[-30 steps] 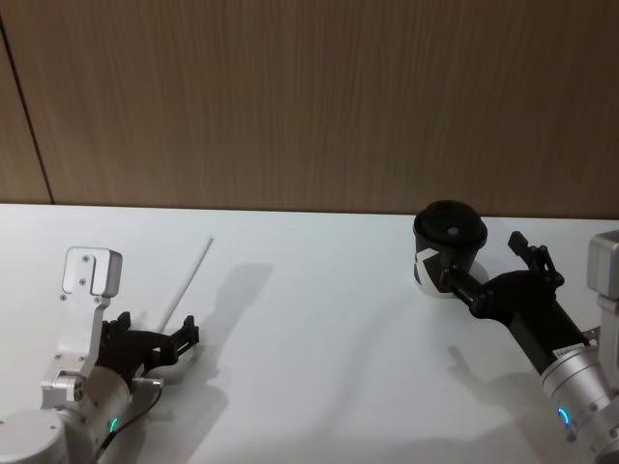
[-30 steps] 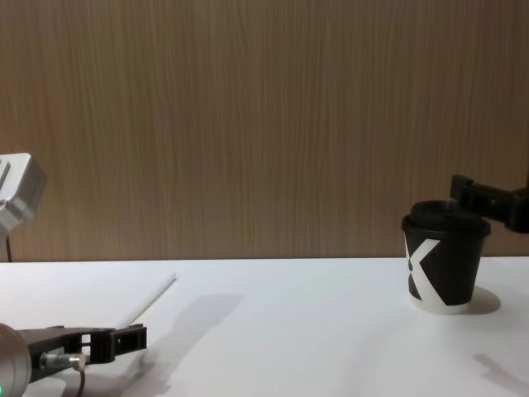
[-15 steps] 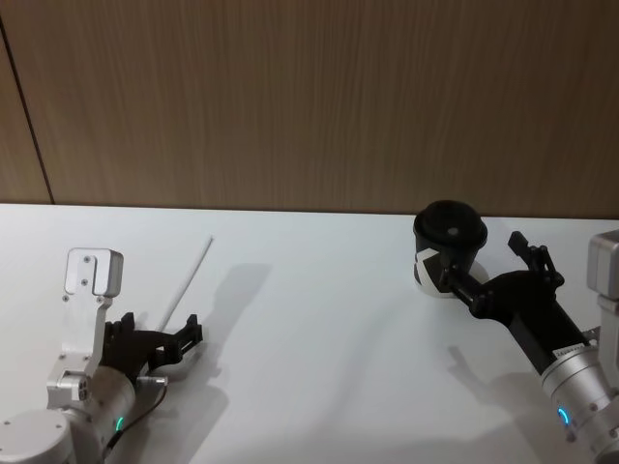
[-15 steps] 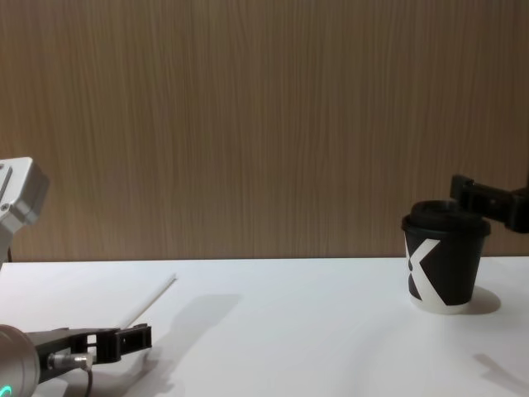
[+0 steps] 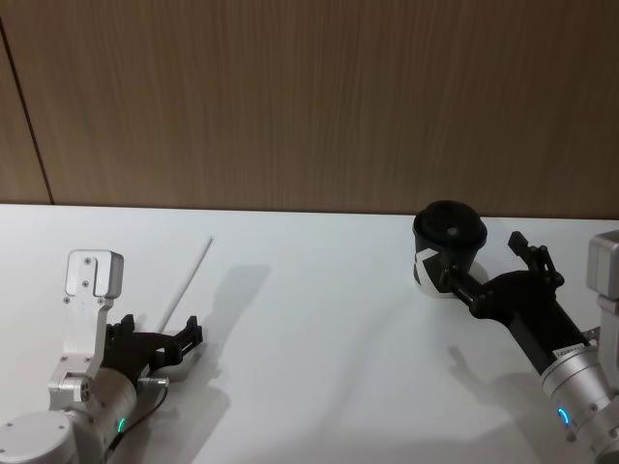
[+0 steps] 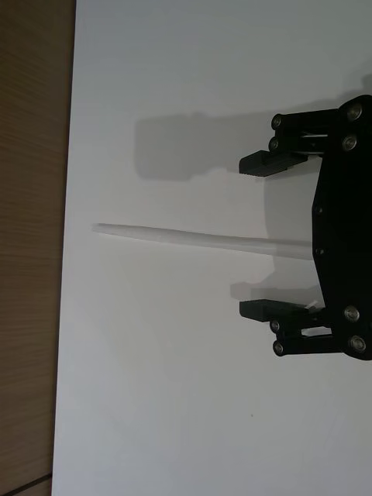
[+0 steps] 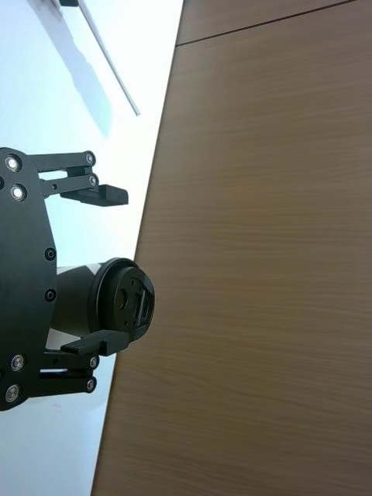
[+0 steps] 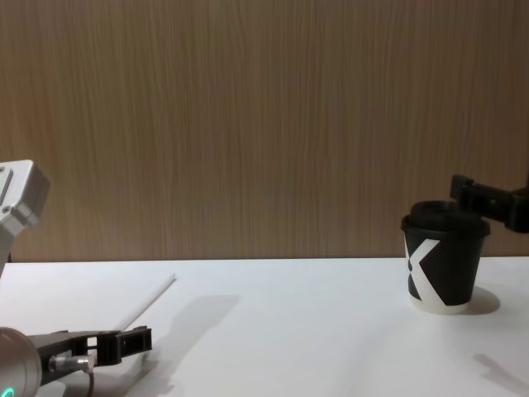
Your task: Pick up the straw with one hand, pass it to the other hand, and insert it into the cup.
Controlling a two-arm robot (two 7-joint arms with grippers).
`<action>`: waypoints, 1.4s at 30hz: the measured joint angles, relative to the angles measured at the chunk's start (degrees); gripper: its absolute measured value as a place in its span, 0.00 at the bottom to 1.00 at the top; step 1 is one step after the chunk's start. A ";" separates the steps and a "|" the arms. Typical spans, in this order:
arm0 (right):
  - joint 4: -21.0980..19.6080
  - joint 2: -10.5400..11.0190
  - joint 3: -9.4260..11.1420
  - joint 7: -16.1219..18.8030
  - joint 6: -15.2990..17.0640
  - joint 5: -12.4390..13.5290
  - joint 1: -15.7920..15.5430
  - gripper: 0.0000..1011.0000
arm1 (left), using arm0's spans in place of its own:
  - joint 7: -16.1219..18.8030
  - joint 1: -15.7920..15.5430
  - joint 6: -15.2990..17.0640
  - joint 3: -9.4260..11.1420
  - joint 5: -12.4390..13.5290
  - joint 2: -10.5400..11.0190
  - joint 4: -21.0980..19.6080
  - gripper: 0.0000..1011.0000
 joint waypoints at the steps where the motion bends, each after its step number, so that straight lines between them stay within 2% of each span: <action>1: 0.00 0.00 0.00 0.00 0.00 0.00 0.00 0.99 | 0.04 0.02 0.05 -0.02 0.06 -0.04 -0.02 0.99; 6: 0.00 0.00 0.00 0.00 0.00 0.00 0.00 0.99 | 0.20 0.09 0.26 -0.13 0.29 -0.20 -0.11 0.99; 13: 0.00 0.00 0.00 0.00 0.00 0.00 0.00 0.99 | 0.48 0.17 0.45 -0.28 0.57 -0.30 -0.19 0.86; 14: 0.00 0.00 0.00 0.00 0.00 0.00 0.00 0.99 | 0.49 0.18 0.48 -0.30 0.59 -0.32 -0.19 0.80; 19: 0.00 0.00 0.00 0.00 0.00 0.00 0.00 0.99 | 0.53 0.20 0.58 -0.37 0.66 -0.41 -0.23 0.70; 42: 0.00 0.00 0.00 0.00 0.00 0.00 0.00 0.99 | 0.55 0.26 0.71 -0.32 0.78 -0.54 -0.28 0.56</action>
